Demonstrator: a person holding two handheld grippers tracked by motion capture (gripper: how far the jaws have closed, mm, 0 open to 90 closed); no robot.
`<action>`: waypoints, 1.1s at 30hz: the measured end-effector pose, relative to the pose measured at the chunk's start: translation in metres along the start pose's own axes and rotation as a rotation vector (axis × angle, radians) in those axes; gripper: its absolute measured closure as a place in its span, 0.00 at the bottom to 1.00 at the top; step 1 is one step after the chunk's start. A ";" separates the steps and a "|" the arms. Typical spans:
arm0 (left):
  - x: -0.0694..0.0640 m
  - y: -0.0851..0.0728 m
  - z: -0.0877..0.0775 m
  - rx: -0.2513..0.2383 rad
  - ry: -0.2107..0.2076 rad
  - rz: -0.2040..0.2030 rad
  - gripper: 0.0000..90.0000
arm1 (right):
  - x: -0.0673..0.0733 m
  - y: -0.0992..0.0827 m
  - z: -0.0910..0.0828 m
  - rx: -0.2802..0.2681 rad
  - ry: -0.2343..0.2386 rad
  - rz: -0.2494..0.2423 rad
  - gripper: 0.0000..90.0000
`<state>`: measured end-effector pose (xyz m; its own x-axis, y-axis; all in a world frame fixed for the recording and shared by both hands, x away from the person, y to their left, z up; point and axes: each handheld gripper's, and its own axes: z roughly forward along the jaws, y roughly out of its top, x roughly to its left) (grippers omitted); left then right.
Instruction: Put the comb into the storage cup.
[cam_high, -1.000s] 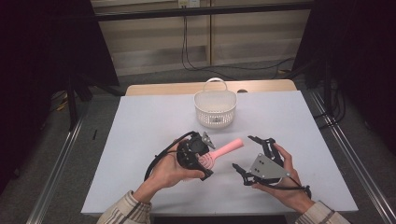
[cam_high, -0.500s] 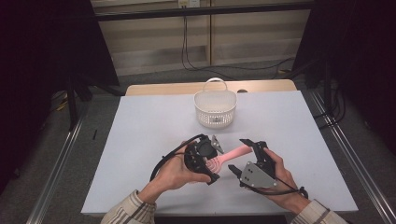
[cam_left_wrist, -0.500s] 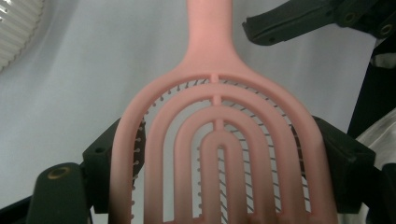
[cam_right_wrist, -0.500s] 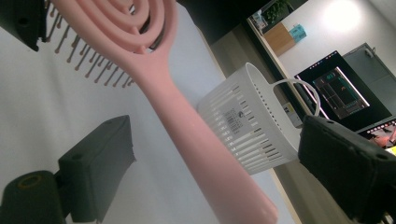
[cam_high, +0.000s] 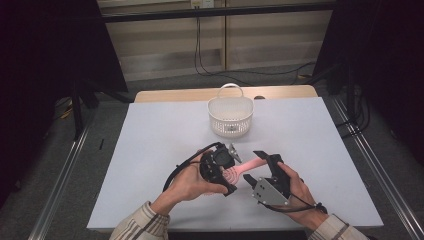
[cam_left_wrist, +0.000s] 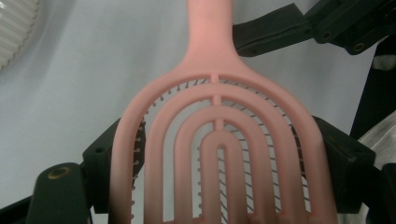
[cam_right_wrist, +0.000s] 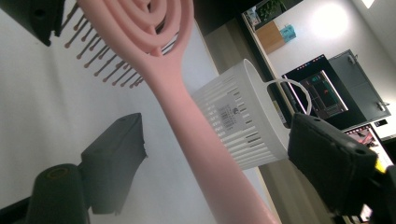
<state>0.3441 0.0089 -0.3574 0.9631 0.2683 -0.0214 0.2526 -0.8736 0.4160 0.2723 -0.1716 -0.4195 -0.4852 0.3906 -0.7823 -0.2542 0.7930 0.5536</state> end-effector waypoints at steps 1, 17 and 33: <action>0.001 0.000 0.000 0.000 -0.002 0.001 0.22 | 0.001 0.000 0.000 0.004 -0.001 -0.006 0.22; 0.004 0.002 0.006 0.017 -0.016 0.002 0.22 | 0.024 0.006 0.006 0.036 -0.109 -0.216 0.45; 0.004 0.003 0.006 0.023 -0.023 0.012 0.22 | 0.036 0.008 0.013 0.033 -0.107 -0.309 0.62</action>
<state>0.3492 0.0047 -0.3611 0.9680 0.2483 -0.0370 0.2423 -0.8858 0.3958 0.2634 -0.1451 -0.4473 -0.2986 0.1745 -0.9383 -0.3472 0.8959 0.2771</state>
